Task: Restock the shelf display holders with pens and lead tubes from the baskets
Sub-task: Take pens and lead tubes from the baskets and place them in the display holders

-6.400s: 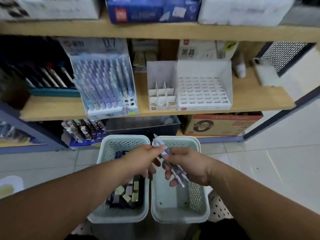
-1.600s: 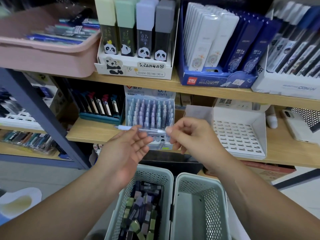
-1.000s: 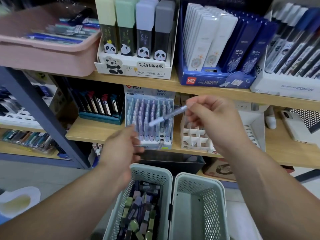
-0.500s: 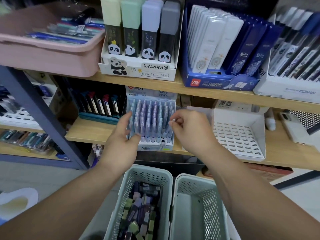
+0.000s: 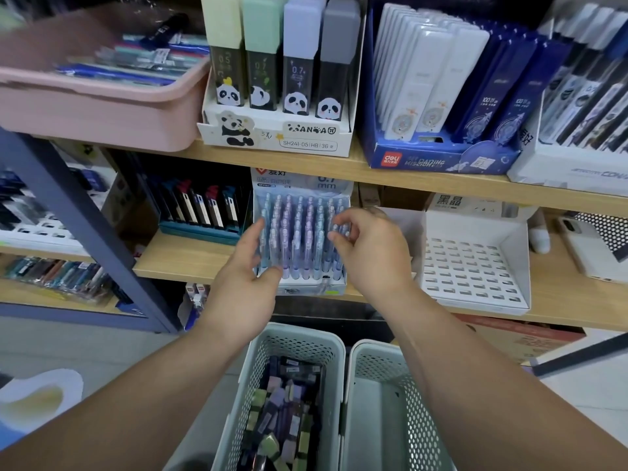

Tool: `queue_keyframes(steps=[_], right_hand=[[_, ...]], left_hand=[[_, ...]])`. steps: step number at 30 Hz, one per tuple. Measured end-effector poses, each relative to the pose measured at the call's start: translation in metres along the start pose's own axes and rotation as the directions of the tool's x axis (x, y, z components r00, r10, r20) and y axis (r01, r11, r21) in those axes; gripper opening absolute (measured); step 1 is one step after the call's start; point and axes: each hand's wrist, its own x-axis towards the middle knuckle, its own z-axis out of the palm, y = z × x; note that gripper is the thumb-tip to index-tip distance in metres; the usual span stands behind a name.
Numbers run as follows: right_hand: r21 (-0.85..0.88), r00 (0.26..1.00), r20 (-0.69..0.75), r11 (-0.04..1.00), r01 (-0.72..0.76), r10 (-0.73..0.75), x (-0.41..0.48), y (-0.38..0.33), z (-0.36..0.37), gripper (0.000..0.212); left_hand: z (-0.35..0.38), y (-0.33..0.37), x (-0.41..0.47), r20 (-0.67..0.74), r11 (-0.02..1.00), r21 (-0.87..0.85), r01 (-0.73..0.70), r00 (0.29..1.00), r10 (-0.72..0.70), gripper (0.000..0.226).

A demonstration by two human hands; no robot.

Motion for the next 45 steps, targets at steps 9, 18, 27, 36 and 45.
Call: queue_keyframes(steps=[9, 18, 27, 36, 45], right_hand=[[0.130, 0.987, -0.120, 0.984, 0.118, -0.103, -0.023, 0.014, -0.017, 0.014], [-0.122, 0.861, 0.419, 0.957, -0.263, 0.290, -0.134, 0.104, 0.027, 0.034], [-0.050, 0.470, 0.671, 0.667, -0.744, 0.574, -0.226, 0.138, 0.110, 0.074], [0.082, 0.486, 0.686, 0.606, -0.792, 0.542, -0.244, 0.157, 0.120, 0.081], [0.135, 0.502, 0.685, 0.584, -0.800, 0.529, -0.253, 0.166, 0.128, 0.081]], left_hand=[[-0.011, 0.003, -0.008, -0.176, 0.998, 0.062, 0.031, 0.984, -0.019, 0.057], [-0.010, -0.095, -0.085, 0.175, 0.839, 0.451, 0.305, 0.891, -0.418, 0.021], [0.050, -0.204, -0.098, 0.166, 0.645, 0.619, 0.449, 0.728, -0.665, 0.070], [0.128, -0.267, -0.120, -0.314, 0.294, 0.732, 0.615, 0.687, -0.655, 0.137], [0.144, -0.285, -0.106, -0.371, 0.331, 0.730, 0.598, 0.753, -0.543, 0.121]])
